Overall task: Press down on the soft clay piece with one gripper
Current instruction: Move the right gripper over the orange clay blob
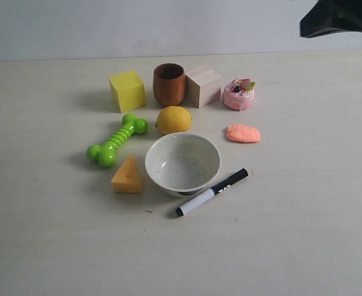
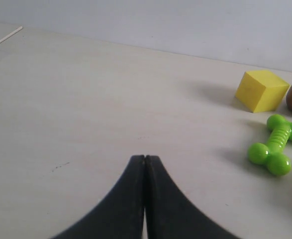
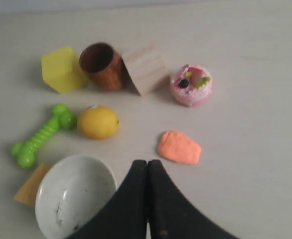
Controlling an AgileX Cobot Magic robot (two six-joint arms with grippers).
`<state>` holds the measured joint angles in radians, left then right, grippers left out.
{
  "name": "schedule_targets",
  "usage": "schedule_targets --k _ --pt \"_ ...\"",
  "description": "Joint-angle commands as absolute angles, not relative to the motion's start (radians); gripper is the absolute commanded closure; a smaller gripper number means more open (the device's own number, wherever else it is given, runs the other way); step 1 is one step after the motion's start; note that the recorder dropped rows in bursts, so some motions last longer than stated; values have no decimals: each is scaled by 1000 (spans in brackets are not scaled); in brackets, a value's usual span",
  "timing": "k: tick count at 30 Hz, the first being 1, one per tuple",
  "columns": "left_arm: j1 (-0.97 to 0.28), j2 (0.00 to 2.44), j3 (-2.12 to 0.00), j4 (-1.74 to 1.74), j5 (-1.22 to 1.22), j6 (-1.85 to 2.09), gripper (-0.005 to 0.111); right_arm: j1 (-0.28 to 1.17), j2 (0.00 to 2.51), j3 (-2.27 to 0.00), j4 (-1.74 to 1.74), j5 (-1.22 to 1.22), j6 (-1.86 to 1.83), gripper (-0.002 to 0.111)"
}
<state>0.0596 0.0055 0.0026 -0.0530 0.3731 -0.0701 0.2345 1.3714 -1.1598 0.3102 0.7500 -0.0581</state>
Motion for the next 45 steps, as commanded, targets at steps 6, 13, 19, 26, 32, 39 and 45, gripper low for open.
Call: schedule_targets --k 6,13,19,26,32,39,45 --pt "59 0 0 -59 363 -76 107 308 1680 -1429 114 979 58 108" --pt "59 0 0 -59 363 -76 107 308 1845 -1530 114 998 59 108" --pt "59 0 0 -59 363 -76 107 308 1957 -1554 114 1002 85 108" --pt "59 0 0 -59 363 -76 107 308 2066 -1599 95 1033 147 108" --pt "59 0 0 -59 363 -76 107 308 2138 -1654 66 1044 173 108" --pt "59 0 0 -59 363 -76 107 308 2206 -1681 68 1029 187 108" --pt "59 0 0 -59 363 -76 107 308 2215 -1682 68 1000 223 108"
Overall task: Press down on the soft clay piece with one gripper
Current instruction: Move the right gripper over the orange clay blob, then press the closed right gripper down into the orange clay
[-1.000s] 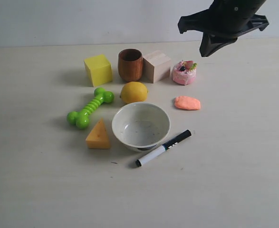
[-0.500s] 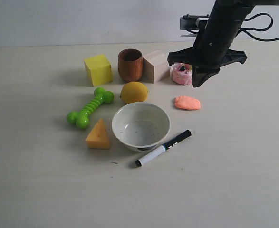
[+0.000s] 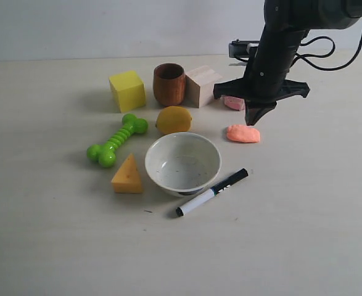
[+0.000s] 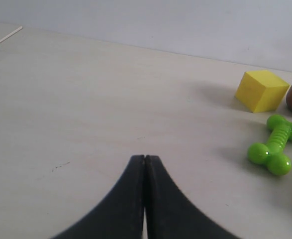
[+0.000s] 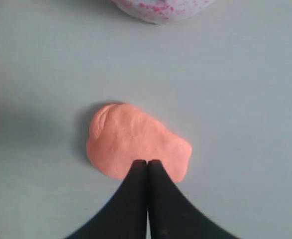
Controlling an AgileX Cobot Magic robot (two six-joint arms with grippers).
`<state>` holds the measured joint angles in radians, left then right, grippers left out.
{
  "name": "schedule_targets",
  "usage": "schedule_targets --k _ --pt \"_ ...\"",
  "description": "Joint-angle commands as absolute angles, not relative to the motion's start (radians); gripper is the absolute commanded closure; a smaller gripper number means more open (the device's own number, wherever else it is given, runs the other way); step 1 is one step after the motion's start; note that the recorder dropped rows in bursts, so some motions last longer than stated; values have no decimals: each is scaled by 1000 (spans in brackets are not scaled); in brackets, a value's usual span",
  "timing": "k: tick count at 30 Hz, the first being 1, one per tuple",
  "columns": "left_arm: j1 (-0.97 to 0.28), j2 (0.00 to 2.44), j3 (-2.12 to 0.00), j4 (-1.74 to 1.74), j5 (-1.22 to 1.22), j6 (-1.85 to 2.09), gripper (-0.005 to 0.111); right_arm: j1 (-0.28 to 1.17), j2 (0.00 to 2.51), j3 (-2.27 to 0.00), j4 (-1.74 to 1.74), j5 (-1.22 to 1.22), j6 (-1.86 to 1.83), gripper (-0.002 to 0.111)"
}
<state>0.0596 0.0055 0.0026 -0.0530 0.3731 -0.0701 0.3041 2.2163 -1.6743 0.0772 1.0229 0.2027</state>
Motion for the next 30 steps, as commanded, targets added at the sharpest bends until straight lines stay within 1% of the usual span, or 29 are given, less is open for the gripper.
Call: schedule_targets --k 1,8,30 --pt "59 0 0 -59 363 -76 107 308 2215 -1682 68 1000 233 108" --pt "59 0 0 -59 363 -76 107 308 2221 -1682 68 998 342 108" --pt "59 0 0 -59 363 -76 107 314 2293 -1682 84 989 364 108"
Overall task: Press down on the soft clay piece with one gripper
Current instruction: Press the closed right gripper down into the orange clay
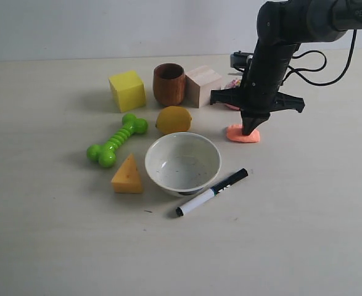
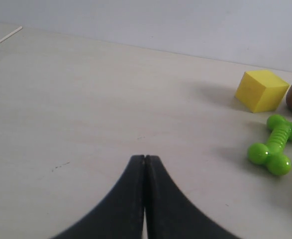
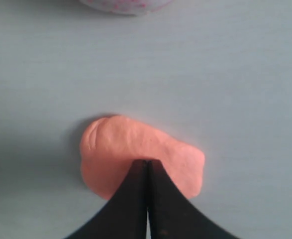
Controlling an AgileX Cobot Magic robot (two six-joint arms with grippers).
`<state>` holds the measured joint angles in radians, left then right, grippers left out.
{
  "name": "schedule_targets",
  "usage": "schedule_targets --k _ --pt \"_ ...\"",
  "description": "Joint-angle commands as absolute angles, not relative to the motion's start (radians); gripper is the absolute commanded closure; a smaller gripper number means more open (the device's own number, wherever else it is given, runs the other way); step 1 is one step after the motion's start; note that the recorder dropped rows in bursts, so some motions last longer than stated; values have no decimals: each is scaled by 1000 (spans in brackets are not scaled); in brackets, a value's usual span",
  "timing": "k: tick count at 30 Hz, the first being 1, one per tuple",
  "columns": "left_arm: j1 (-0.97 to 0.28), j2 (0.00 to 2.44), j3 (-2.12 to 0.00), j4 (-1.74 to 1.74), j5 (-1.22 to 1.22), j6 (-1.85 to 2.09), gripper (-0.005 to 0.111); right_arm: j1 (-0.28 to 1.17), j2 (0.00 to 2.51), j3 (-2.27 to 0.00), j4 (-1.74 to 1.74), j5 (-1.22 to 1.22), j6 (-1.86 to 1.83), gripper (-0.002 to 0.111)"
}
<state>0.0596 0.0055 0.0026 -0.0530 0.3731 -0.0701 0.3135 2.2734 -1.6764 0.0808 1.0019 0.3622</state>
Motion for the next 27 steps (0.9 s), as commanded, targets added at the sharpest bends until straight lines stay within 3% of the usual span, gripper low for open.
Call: schedule_targets --k 1,27 --pt "59 0 0 -59 363 -76 107 318 2300 -1682 84 989 364 108" --pt "59 0 0 -59 363 -76 107 383 2389 -1682 64 972 370 108"
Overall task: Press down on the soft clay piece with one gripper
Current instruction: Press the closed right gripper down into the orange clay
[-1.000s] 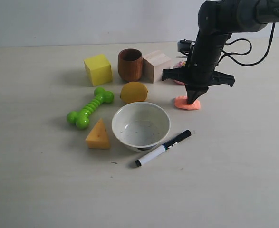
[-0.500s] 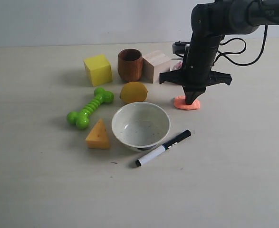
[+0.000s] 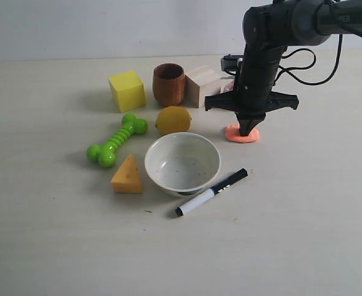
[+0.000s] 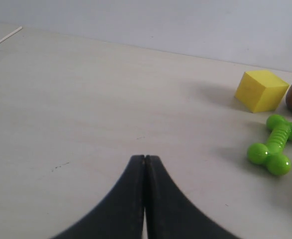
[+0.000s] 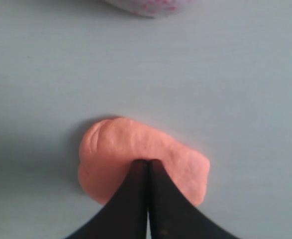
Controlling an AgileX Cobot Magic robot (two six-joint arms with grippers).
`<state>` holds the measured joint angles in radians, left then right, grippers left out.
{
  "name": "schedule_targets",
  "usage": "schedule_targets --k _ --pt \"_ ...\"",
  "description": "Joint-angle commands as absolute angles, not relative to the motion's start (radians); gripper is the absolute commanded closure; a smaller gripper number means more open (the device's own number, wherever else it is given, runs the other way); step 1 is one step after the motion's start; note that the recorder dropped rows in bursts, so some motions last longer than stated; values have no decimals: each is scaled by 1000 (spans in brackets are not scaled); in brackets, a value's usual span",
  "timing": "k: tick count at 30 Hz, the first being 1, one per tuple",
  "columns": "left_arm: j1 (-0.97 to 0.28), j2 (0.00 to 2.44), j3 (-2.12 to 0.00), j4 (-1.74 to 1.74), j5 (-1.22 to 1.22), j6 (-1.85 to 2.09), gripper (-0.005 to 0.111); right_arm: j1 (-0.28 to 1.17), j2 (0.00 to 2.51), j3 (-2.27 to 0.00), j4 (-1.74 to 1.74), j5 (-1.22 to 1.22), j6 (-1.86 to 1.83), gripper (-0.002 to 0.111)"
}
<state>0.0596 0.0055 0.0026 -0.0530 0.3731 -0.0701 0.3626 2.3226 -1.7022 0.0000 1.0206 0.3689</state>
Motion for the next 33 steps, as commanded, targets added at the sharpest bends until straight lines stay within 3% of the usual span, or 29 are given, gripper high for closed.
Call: schedule_targets --k 1,33 --pt "59 0 0 -59 363 -76 107 383 2389 -1682 64 972 372 108" --pt "59 0 0 -59 363 -76 107 383 2326 -1682 43 997 384 108"
